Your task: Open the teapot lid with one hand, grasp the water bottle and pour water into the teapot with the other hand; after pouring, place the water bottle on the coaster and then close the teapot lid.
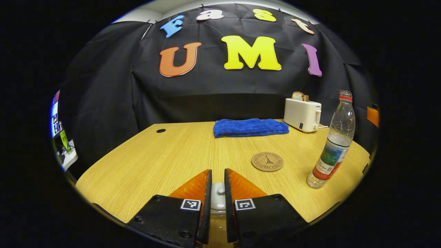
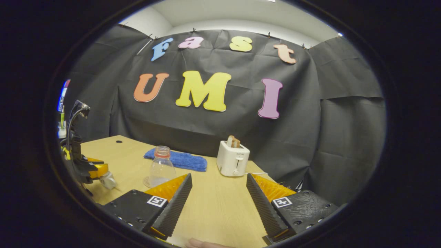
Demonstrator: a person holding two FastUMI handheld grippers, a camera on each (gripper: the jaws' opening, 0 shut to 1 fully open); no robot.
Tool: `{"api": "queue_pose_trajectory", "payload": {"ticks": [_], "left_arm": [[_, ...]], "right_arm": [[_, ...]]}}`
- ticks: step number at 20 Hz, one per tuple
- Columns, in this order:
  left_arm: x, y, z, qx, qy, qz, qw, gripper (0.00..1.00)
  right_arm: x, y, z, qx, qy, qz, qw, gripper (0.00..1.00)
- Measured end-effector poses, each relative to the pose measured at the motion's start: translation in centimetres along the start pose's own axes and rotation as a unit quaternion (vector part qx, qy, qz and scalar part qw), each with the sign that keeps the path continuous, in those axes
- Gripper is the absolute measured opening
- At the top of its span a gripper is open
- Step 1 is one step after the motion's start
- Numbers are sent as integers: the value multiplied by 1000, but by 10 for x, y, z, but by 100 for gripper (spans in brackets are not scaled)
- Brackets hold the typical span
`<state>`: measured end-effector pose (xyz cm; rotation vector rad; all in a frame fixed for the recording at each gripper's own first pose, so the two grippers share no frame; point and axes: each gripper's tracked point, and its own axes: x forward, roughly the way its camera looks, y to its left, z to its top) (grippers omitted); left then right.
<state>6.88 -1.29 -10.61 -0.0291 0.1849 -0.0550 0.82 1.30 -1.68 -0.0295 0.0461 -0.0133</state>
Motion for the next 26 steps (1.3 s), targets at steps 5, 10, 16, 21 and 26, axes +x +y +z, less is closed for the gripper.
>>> {"api": "queue_pose_trajectory", "payload": {"ticks": [5, 10, 16, 21, 26], "left_arm": [[0, -2, 1, 4, -5, -1, 1000, 10], [-10, -1, 21, 6, -32, -2, 999, 6], [-34, 0, 47, -6, -50, -22, 999, 6], [-52, 9, 63, -22, -54, -36, 998, 6], [-60, 24, 73, -25, -57, -38, 997, 6]], "right_arm": [[0, 11, -3, 5, 5, 16, 1000, 98], [1, 40, -13, 21, 21, 61, 998, 95], [-3, 80, -25, 37, 27, 108, 993, 95], [11, 107, -36, 52, 11, 120, 991, 98], [35, 121, -54, 65, 11, 107, 992, 95]]}}
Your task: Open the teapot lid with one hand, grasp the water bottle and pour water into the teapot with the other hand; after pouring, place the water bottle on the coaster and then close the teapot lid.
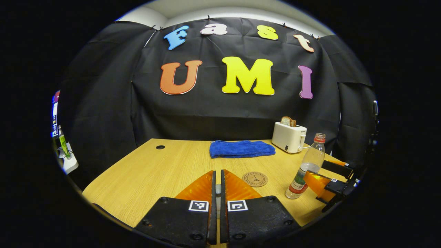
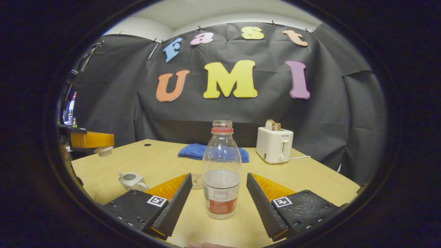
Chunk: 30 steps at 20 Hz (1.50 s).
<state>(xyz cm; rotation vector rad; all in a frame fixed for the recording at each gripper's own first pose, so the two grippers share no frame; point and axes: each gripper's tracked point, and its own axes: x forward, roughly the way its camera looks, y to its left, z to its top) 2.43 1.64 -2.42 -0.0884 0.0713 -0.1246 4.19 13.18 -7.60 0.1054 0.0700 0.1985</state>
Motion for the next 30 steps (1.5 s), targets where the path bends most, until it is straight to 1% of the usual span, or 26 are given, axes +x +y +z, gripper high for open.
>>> {"api": "queue_pose_trajectory", "payload": {"ticks": [1, 3, 4, 7, 8, 10, 11, 13, 14, 15, 17, 19, 21, 23, 24, 27, 29, 30], "left_arm": [[-1, 2, -1, -1, 2, 2, 1000, 6], [-2, 8, 0, -2, 4, 5, 1000, 6], [0, 10, -1, -1, 4, 5, 1000, 6], [-2, 6, -1, 2, 5, -1, 1000, 6], [-2, 4, 0, 4, 4, -4, 1000, 6], [-4, 0, 5, 12, -3, -16, 1000, 6], [-4, 2, 6, 13, -4, -16, 1000, 6], [-5, 10, 5, 6, 2, -12, 1000, 6], [-7, 12, 6, 3, 3, -13, 1000, 6], [-9, 14, 8, 4, 2, -14, 1000, 6], [-14, 18, 14, 9, -6, -13, 1000, 6], [-20, 22, 20, 8, -12, -15, 1000, 6], [-22, 28, 22, -1, -14, -18, 1000, 6], [-23, 30, 23, -6, -15, -23, 1000, 6], [-23, 32, 23, -2, -16, -25, 1000, 6], [-25, 42, 27, 20, -26, -14, 999, 6], [-26, 44, 28, 23, -27, -17, 999, 6], [-26, 44, 28, 23, -28, -18, 999, 6]], "right_arm": [[5, 2, 0, 2, -4, 0, 1000, 97], [15, -1, -1, 1, -5, -6, 1000, 95], [19, 0, -3, -1, -3, -5, 1000, 97], [24, 2, 1, -13, -8, -3, 1000, 94], [24, 1, 4, -15, -14, -5, 1000, 93], [27, -2, 5, -14, -13, -16, 1000, 82], [26, -1, 5, -15, -13, -15, 1000, 77], [24, -1, 6, -20, -2, -22, 1000, 76], [22, -1, 7, -24, 2, -25, 999, 77], [19, -1, 11, -33, 6, -28, 999, 75], [13, 3, 19, -71, 10, -36, 997, 74], [9, 7, 25, -128, 12, -49, 990, 75], [8, 17, 21, -181, 22, -50, 982, 74], [7, 27, 18, -224, 26, -51, 973, 75], [8, 28, 20, -244, 23, -61, 968, 74], [14, 44, 18, -305, 25, -76, 949, 76], [17, 55, 20, -348, 19, -78, 934, 75], [19, 60, 21, -368, 14, -78, 927, 76]]}}
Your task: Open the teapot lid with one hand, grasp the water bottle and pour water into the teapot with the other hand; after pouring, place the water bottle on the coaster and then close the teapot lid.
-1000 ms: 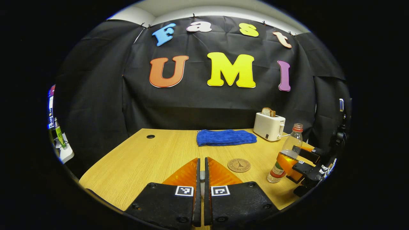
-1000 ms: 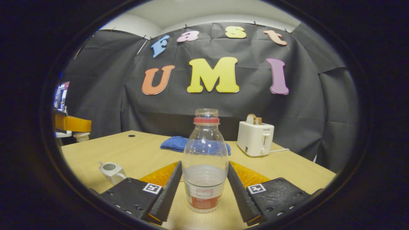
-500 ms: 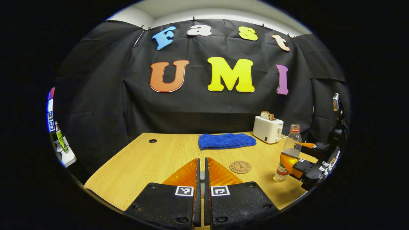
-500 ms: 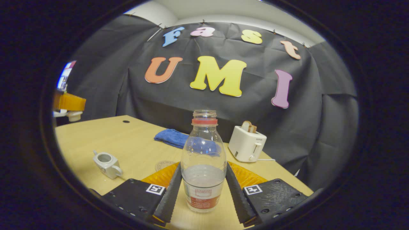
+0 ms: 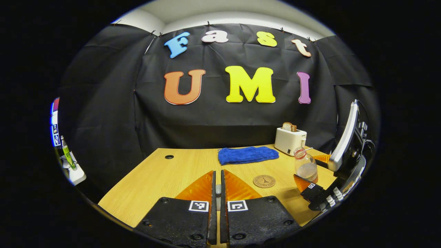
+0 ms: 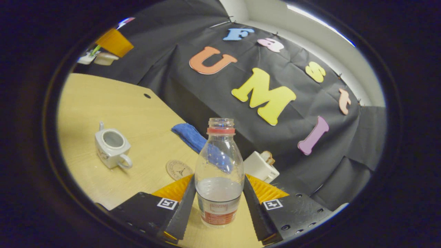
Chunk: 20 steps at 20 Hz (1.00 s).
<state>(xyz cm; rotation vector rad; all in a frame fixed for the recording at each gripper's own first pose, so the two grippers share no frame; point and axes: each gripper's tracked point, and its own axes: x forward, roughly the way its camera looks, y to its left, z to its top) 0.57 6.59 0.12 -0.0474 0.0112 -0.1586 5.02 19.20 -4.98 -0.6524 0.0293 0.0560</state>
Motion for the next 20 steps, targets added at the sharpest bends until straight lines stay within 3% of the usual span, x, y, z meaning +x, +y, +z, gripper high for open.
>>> {"api": "queue_pose_trajectory", "payload": {"ticks": [5, 8, 13, 20], "left_arm": [[-1, 34, -6, 8, 11, 27, 1000, 6], [-6, 51, -4, -3, 8, 40, 999, 6], [-10, 60, -1, -18, 3, 44, 999, 6], [-11, 59, -4, -2, 11, 45, 999, 6]], "right_arm": [[5, 18, 1, -85, 2, -3, 996, 75], [7, 27, 0, -154, -5, -10, 988, 73], [2, 45, 5, -254, -34, -9, 967, 77], [1, 43, 20, -376, -69, -47, 923, 75]]}}
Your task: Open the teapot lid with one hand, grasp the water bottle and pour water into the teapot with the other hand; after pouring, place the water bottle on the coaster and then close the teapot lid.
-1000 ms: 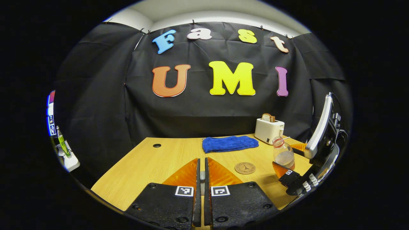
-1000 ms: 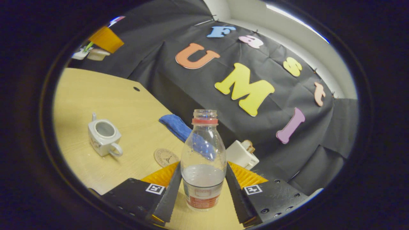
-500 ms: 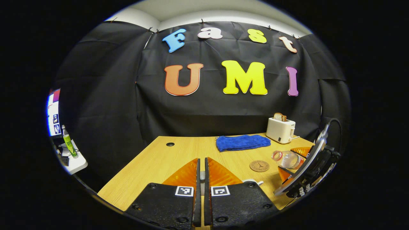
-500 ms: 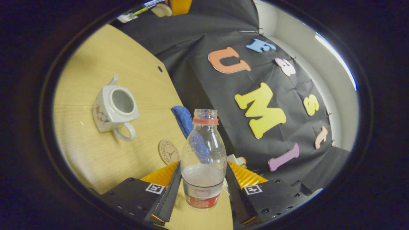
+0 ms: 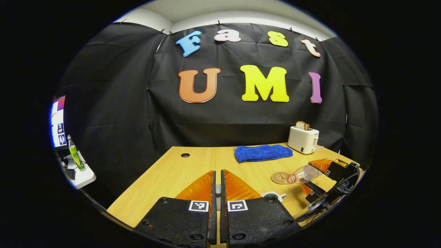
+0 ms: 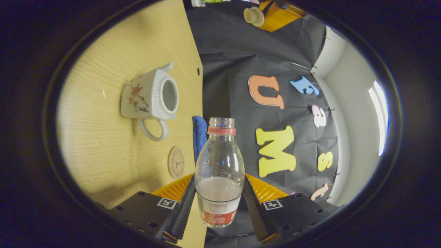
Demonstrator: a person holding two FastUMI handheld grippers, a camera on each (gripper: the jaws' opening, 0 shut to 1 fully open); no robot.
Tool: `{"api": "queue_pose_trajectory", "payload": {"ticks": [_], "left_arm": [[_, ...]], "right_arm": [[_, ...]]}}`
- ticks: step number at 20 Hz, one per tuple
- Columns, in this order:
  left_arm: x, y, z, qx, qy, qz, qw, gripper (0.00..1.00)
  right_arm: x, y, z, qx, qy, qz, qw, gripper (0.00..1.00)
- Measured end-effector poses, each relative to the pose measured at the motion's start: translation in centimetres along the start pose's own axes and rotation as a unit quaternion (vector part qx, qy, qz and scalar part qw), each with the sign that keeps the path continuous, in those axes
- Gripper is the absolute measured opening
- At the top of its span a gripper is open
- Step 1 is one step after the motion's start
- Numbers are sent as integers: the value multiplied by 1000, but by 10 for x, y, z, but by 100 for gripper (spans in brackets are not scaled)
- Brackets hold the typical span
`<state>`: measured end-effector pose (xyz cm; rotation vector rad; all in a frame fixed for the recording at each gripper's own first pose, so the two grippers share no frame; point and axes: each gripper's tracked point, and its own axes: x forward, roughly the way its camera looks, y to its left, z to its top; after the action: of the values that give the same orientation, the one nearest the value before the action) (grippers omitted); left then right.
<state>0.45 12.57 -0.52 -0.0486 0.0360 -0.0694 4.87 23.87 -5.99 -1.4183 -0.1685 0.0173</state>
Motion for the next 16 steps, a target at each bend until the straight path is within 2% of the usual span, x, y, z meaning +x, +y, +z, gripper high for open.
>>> {"api": "queue_pose_trajectory", "payload": {"ticks": [4, 8, 10, 16], "left_arm": [[1, 0, 0, 1, -1, 3, 1000, 6], [1, 2, -3, 1, 4, 5, 1000, 6], [2, 2, -3, 1, 6, 7, 1000, 6], [3, -6, -3, 8, 5, 2, 1000, 6]], "right_arm": [[0, -6, 2, -40, -6, -17, 999, 77], [0, -8, 7, -84, -21, -30, 996, 74], [0, -9, 9, -96, -26, -32, 995, 77], [-6, -14, 22, -137, -46, -60, 988, 76]]}}
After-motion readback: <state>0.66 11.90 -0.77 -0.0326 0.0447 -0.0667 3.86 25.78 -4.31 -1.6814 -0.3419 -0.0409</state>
